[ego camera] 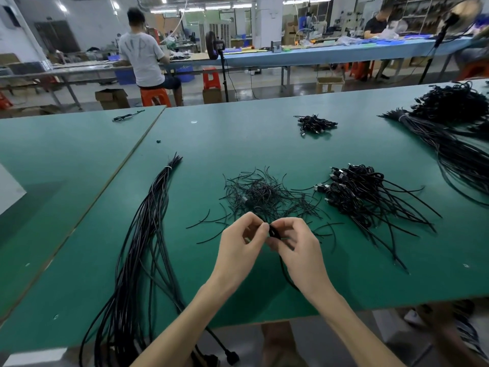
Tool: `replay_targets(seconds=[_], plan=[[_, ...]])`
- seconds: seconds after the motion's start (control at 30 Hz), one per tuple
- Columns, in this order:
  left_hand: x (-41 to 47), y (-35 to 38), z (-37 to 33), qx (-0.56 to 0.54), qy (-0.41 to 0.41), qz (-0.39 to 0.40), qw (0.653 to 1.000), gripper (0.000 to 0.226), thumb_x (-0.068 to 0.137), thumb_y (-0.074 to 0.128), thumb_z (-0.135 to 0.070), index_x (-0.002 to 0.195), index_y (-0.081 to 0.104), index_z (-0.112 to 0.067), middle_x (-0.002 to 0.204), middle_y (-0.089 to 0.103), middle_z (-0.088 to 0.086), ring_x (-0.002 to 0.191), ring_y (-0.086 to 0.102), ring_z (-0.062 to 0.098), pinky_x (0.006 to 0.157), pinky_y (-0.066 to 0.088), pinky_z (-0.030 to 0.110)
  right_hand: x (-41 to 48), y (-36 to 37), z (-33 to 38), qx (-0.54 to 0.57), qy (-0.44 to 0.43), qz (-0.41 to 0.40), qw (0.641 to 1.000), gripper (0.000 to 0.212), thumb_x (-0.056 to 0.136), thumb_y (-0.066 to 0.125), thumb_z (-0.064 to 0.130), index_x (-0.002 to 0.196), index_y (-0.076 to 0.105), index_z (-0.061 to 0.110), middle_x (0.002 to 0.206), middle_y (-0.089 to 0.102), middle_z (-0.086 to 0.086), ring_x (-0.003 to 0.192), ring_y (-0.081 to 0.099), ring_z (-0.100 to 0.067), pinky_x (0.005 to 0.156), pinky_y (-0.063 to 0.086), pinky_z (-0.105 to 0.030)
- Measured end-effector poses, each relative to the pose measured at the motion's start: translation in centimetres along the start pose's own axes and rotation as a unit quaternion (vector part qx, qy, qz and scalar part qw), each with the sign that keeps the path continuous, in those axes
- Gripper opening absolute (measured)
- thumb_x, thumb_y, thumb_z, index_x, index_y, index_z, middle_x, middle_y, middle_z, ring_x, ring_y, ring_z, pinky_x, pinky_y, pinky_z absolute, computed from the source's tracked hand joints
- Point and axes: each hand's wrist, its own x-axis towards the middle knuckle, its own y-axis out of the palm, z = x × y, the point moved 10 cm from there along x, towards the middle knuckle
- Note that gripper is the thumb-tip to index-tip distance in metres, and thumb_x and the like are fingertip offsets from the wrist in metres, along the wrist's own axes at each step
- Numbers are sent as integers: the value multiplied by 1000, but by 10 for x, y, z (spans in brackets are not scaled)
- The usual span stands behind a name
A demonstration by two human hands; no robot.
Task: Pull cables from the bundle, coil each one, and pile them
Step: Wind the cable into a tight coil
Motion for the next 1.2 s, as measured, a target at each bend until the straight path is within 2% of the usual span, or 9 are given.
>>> replay_targets(seconds=[0.23,0.4,0.5,0.63,0.77,0.87,0.97,1.1,1.2], plan=[[-2,7,13,-119,-63,14,991,22,103,62,-20,85,61,-7,67,58,1,61,54,14,59,46,22,1,0,-4,62,15,11,998,9,95,70,5,99,64,10,87,78,-3,82,77,-16,79,60,-26],[-7,15,32,-159,-153,-4,975,32,98,67,-40,92,68,-9,67,61,-2,63,54,13,59,47,22,2,-5,-2,99,-3,-4,995,6,97,67,4,100,65,9,89,78,2,82,77,-17,78,59,-25],[-12,24,40,-203,-201,-6,958,34,96,68,-46,102,71,-13,79,70,-1,72,62,11,69,52,29,1,-9,-4,113,-8,-15,993,6,97,67,5,101,65,9,86,78,-4,83,77,-20,79,59,-25],[-9,25,29,-203,-158,10,966,20,101,63,-36,98,79,-24,93,76,2,82,67,9,74,52,31,3,-11,-8,146,0,-21,989,4,96,69,4,99,66,6,91,78,-7,85,78,-24,78,62,-31],[-7,24,29,-249,-146,33,957,18,103,62,-26,106,80,-23,108,78,6,105,73,25,88,58,31,4,-3,-9,165,7,7,986,6,97,68,7,97,66,2,90,79,-11,79,78,-30,75,64,-35],[-7,24,30,-290,-140,53,945,21,101,64,-20,116,78,-17,118,76,10,115,69,31,99,56,45,5,1,-9,181,10,24,983,8,98,66,7,96,66,-1,91,78,-14,79,78,-33,72,63,-33],[-8,22,34,-315,-140,52,937,22,98,68,-18,117,77,-12,114,76,11,98,68,31,95,55,42,4,4,-12,192,24,46,980,11,99,66,8,97,67,-3,88,77,-17,78,77,-36,73,63,-36],[-9,23,41,-361,-147,45,920,21,94,71,-11,112,74,1,79,62,14,67,48,24,66,47,36,3,12,-12,221,46,86,970,18,100,63,9,100,62,-10,86,75,-23,75,75,-39,68,63,-36],[-8,21,43,-369,-154,30,916,15,86,75,-9,98,74,0,88,63,23,72,56,29,70,52,42,1,20,-13,241,65,126,960,20,102,59,10,101,56,-10,83,71,-26,67,72,-43,59,61,-36]])
